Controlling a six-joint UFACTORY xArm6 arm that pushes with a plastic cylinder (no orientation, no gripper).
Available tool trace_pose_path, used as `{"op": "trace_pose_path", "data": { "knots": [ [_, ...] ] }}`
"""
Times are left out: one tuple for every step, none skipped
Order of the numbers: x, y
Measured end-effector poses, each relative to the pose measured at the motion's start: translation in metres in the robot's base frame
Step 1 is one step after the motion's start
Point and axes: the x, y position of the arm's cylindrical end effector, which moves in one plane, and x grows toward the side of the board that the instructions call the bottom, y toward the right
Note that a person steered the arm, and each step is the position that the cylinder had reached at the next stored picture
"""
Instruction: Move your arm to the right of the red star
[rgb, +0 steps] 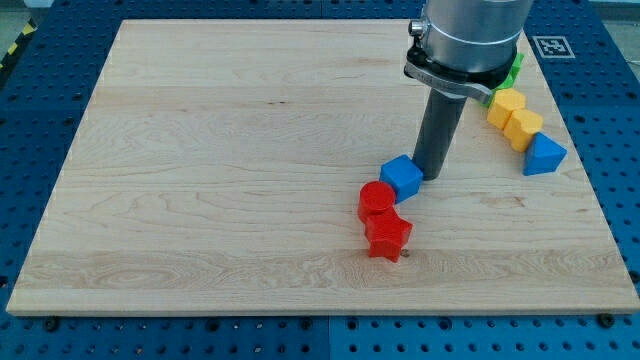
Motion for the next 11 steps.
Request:
{"op": "trace_pose_path", "data": {
  "knots": [
    [-0.005, 0.000],
    [-0.002, 0.028],
    [0.004, 0.058],
    [0.008, 0.042],
    [0.009, 0.033],
    [0.001, 0.015],
    [-0.016, -0.002],
    [0.015, 0.042],
    [0.071, 0.057],
    [0.094, 0.056],
    [0.095, 0.055]
  ]
}}
